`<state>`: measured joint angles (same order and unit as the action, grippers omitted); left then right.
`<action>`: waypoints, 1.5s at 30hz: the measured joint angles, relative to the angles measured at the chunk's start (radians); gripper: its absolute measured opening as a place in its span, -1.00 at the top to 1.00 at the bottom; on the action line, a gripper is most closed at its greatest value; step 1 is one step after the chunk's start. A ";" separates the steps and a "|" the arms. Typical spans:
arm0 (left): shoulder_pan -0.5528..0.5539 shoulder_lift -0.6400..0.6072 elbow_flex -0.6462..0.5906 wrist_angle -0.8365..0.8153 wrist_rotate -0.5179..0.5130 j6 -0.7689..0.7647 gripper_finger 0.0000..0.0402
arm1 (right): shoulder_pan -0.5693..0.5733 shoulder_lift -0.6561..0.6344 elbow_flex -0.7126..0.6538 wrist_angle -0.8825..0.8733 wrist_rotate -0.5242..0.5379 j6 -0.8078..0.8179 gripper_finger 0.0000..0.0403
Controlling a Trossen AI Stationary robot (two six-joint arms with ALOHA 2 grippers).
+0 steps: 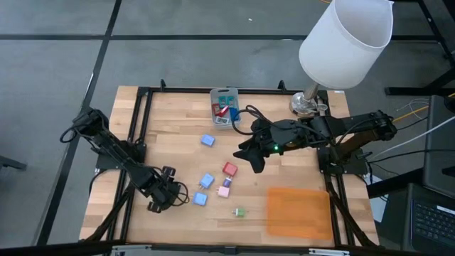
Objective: Pick & Place Office items
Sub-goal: Put the left green charger adapter into the orange bin
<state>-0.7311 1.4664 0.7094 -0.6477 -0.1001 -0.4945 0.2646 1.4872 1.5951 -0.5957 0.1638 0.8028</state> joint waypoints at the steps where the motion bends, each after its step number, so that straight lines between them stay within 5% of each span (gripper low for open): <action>1: 0.000 0.002 0.000 0.000 0.009 0.003 -0.02 | 0.000 0.000 0.000 -0.001 0.000 0.000 0.00; 6: 0.000 0.017 0.000 -0.002 0.016 0.006 0.00 | 0.000 0.000 0.000 -0.004 0.001 -0.015 0.00; 13: 0.019 0.019 0.000 0.033 0.013 -0.104 0.30 | 0.000 0.000 -0.001 0.023 0.083 -0.005 0.00; 19: 0.067 0.016 0.000 0.244 0.034 -0.130 0.30 | 0.104 -0.043 0.000 0.568 -0.095 -0.597 0.00; 24: 0.114 0.015 0.000 0.449 0.007 -0.115 0.30 | 0.194 -0.158 -0.015 0.463 -0.014 -0.717 0.00; 27: 0.159 0.015 0.003 0.533 -0.002 -0.073 0.30 | 0.234 -0.263 -0.130 0.504 -0.004 -0.751 0.00; 31: 0.239 0.015 0.065 0.575 0.021 0.032 0.30 | 0.257 -0.464 -0.449 0.779 -0.109 -0.808 0.00; 36: 0.339 0.015 0.226 0.562 0.024 0.143 0.30 | 0.256 -0.696 -0.828 0.999 -0.061 -0.720 0.00; 45: 0.535 0.152 0.567 0.465 0.084 0.297 0.30 | 0.256 -1.044 -1.158 1.094 -0.077 -0.712 0.00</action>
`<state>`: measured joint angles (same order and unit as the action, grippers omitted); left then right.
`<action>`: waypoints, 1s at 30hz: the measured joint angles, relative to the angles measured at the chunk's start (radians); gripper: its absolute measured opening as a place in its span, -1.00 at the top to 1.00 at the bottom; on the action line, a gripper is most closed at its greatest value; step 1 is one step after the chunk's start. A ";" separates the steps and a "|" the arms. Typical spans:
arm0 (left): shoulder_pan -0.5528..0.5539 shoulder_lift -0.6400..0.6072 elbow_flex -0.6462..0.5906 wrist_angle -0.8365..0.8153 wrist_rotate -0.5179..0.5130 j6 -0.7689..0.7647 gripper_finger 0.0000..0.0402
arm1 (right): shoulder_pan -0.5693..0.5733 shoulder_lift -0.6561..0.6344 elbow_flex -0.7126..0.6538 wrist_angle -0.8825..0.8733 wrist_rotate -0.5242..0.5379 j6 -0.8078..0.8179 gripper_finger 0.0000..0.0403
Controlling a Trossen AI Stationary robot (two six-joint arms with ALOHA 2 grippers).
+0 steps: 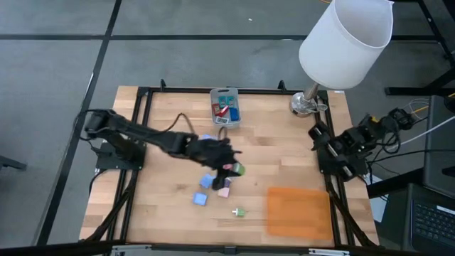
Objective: Pick & Place Office items
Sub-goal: Put the left green charger adapter into the orange bin
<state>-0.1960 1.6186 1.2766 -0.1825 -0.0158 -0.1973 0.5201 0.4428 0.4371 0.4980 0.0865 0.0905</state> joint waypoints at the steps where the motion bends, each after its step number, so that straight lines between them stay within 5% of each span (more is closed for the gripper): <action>1: 0.014 0.034 0.034 -0.001 0.023 0.011 0.30 | -0.002 -0.026 -0.022 -0.003 0.002 0.002 0.00; 21: 0.053 0.714 0.765 0.003 0.336 0.055 0.30 | -0.002 -0.320 -0.261 -0.005 0.003 0.084 0.00; 30: 0.055 0.842 0.864 -0.091 0.340 0.056 0.20 | -0.002 -0.320 -0.261 -0.016 -0.021 0.130 0.00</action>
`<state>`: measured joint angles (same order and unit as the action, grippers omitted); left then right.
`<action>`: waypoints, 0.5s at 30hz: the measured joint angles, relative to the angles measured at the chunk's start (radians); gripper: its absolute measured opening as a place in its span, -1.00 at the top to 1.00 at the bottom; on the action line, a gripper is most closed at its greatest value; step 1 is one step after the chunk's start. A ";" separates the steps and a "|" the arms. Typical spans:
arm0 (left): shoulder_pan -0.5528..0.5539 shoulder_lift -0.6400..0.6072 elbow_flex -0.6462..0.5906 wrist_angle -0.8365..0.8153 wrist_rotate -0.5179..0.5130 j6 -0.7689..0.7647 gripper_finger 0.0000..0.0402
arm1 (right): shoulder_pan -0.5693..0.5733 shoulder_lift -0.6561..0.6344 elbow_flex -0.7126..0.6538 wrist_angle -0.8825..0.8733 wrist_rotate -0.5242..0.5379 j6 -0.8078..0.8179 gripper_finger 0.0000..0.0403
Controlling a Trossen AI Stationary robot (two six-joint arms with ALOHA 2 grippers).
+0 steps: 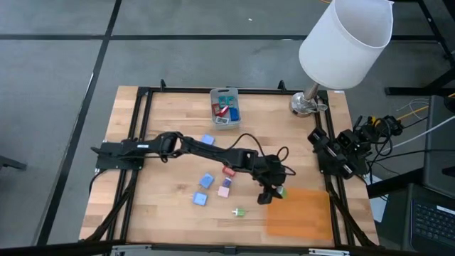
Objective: Pick & Place Office items
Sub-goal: Put the left green charger adapter into the orange bin, then put the green charger adapter into the orange bin
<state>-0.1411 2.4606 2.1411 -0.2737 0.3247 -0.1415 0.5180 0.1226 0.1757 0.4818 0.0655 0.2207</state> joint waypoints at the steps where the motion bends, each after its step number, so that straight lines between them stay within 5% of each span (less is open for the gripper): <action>1: 0.001 -0.001 0.002 -0.015 0.000 0.002 0.08 | 0.000 0.000 0.000 0.000 -0.005 0.000 0.00; 7: 0.001 -0.008 0.003 -0.028 0.000 0.028 -0.59 | 0.000 0.000 0.000 0.000 -0.006 -0.016 0.00; 15: 0.006 -0.049 0.037 -0.093 -0.011 0.029 -0.55 | 0.000 0.000 0.000 0.000 -0.005 -0.026 0.00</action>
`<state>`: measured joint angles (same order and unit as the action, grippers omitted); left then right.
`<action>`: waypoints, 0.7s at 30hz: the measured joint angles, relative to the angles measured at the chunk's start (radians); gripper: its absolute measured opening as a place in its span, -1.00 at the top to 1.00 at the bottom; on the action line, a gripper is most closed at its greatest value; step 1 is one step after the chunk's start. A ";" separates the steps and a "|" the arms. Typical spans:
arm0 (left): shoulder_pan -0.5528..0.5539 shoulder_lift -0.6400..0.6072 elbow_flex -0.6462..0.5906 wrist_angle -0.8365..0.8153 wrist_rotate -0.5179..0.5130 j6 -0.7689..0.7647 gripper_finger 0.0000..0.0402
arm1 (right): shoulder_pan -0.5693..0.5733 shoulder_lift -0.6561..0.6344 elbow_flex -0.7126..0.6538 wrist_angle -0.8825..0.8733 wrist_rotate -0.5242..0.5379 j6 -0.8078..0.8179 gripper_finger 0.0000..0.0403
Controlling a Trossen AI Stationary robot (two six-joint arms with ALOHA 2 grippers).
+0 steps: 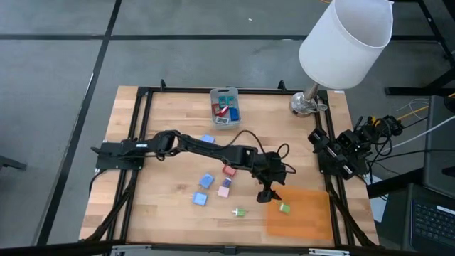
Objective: Pick & Place Office items
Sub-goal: Put the green charger adapter into the orange bin
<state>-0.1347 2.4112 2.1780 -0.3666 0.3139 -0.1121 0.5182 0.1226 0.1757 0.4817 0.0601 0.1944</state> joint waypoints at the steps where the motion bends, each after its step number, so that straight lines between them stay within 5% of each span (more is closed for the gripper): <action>1: 0.005 -0.016 0.022 -0.052 -0.004 0.005 -0.53 | 0.000 0.000 0.000 0.001 0.000 0.000 0.00; 8: 0.021 -0.112 0.119 -0.573 -0.174 0.088 -0.50 | 0.000 0.000 0.000 0.000 0.000 0.003 0.00; 12: -0.023 -0.114 0.118 -0.746 -0.183 0.101 -0.50 | 0.000 0.000 0.000 0.001 0.000 0.000 0.00; 21: -0.078 -0.103 0.118 -0.750 -0.228 -0.024 -0.50 | 0.000 0.000 0.000 0.000 -0.020 0.008 0.00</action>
<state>-0.2131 2.3085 2.2955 -1.1169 0.0861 -0.1365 0.5182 0.1226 0.1753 0.4816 0.0399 0.2027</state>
